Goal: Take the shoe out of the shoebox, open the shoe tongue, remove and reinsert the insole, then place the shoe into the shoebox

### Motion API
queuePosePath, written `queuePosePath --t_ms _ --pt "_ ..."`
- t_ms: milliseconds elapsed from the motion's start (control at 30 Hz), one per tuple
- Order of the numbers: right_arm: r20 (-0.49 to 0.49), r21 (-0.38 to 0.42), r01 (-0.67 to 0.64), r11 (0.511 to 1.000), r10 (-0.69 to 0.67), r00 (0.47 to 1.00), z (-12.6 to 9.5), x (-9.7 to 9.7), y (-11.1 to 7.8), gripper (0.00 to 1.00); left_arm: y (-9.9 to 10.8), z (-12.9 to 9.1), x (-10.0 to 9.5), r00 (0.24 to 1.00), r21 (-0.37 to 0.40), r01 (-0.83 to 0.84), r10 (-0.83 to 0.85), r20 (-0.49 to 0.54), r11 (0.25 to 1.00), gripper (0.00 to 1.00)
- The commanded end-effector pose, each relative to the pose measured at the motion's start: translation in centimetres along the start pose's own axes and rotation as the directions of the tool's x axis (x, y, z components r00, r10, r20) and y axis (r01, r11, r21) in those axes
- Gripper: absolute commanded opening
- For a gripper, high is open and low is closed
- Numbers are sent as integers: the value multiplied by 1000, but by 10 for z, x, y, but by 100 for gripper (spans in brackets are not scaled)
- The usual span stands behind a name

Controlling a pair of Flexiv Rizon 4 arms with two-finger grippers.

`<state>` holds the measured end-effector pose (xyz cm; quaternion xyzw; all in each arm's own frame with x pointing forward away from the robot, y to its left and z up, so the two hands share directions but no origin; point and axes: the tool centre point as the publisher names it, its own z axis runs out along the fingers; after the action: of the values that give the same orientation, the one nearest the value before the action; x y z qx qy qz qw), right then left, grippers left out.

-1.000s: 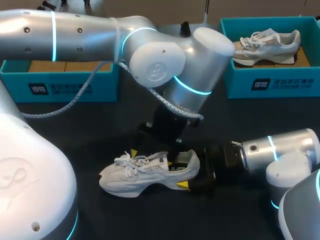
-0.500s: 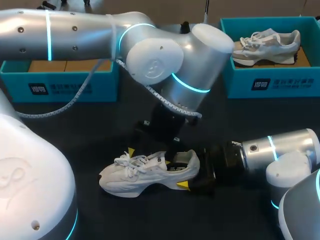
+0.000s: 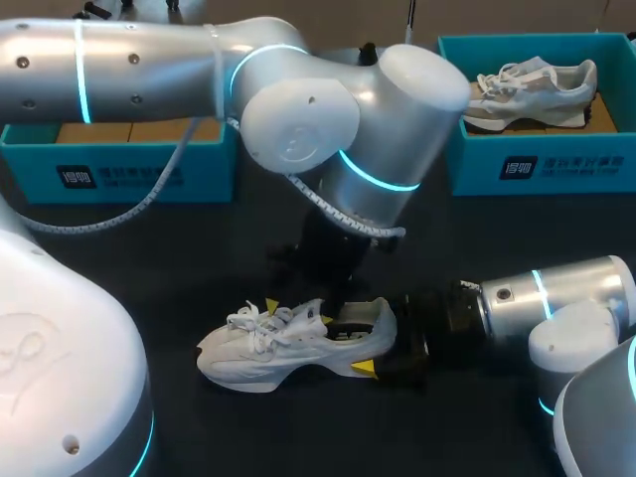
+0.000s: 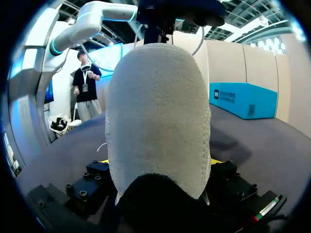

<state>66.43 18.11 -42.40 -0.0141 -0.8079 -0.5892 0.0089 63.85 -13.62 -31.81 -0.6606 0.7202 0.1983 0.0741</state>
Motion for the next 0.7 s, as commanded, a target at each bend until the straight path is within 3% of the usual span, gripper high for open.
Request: queuePosePath --t_ms 33,100,200,433,700 --pt "1 6 0 1000 0 1000 2 1 1 0 5 -5 -10 1000 31 18 -18 -21 999 42" --pt "1 6 0 1000 0 1000 2 1 1 0 5 -6 -13 999 35 32 -31 -39 999 35" --pt "1 6 0 1000 0 1000 2 1 1 0 3 -5 -17 997 33 55 -53 -64 998 0" --pt "1 6 0 1000 0 1000 2 1 1 0 -1 -2 -34 979 12 88 -84 -186 996 0" --pt "1 6 0 1000 0 1000 2 1 1 0 -6 10 -67 897 -93 138 -164 -410 986 0"
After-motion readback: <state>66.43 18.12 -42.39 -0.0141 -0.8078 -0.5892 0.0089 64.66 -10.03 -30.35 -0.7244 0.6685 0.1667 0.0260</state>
